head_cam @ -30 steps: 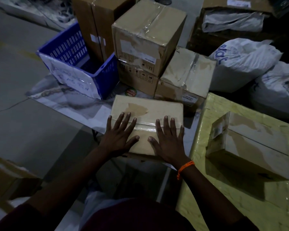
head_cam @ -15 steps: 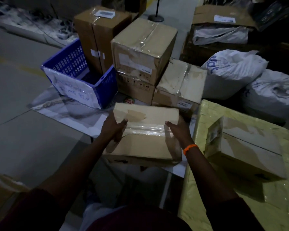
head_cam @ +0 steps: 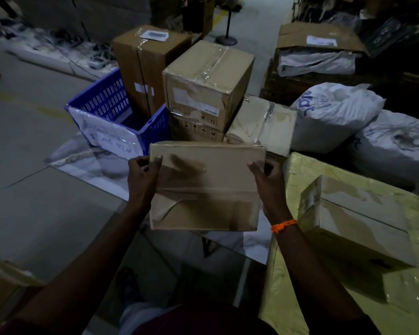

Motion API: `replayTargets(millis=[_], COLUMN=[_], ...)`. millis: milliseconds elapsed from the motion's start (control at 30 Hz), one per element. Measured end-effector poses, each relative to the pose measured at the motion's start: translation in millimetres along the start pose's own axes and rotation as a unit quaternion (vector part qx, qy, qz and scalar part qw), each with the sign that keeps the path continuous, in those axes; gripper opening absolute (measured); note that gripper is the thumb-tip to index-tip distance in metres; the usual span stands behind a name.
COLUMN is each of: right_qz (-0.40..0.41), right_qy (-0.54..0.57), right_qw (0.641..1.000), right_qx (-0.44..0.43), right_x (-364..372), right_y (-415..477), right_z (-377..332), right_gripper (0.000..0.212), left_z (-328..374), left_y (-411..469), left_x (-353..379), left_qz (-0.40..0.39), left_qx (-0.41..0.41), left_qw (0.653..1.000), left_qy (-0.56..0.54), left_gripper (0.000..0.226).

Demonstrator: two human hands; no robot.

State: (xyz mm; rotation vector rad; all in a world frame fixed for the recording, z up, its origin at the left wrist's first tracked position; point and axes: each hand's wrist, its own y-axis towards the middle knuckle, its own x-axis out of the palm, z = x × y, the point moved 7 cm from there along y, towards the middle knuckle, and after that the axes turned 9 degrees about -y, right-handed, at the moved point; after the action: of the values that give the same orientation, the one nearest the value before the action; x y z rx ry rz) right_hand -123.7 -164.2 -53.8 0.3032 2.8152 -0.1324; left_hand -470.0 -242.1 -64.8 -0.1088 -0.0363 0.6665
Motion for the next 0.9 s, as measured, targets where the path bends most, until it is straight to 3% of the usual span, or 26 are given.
replayTargets(millis=[167, 333, 567, 667, 733, 800, 900], right_qz=[0.027, 0.044, 0.059, 0.066, 0.068, 0.032, -0.117], right_qy=[0.042, -0.005, -0.061, -0.159, -0.260, -0.318, -0.355], right_qw=[0.997, 0.999, 0.996, 0.984, 0.948, 0.908, 0.867], right_qx=[0.057, 0.031, 0.012, -0.052, -0.172, -0.270, -0.331], right_x=[-6, -10, -16, -15, -5, 18, 64], right_y=[-10, -23, -38, -46, -51, -56, -60], right_z=[17, 27, 42, 33, 10, -11, -23], right_gripper=[0.062, 0.026, 0.025, 0.042, 0.058, 0.054, 0.049], left_z=[0, -16, -36, -33, -10, 13, 15], left_y=[-15, -26, -43, -45, -44, -49, -62], left_x=[-5, -15, -18, -19, -9, 20, 74], left_qz=[0.032, 0.028, 0.001, 0.005, -0.011, -0.108, -0.279], left_qx=[-0.005, 0.001, -0.013, 0.030, 0.151, 0.288, 0.362], left_qw=[0.999, 0.999, 0.999, 0.996, 0.973, 0.916, 0.820], left_qy=[0.012, 0.023, 0.042, 0.081, 0.176, 0.256, 0.345], left_gripper=[0.047, 0.045, 0.055, 0.062, 0.063, 0.056, 0.047])
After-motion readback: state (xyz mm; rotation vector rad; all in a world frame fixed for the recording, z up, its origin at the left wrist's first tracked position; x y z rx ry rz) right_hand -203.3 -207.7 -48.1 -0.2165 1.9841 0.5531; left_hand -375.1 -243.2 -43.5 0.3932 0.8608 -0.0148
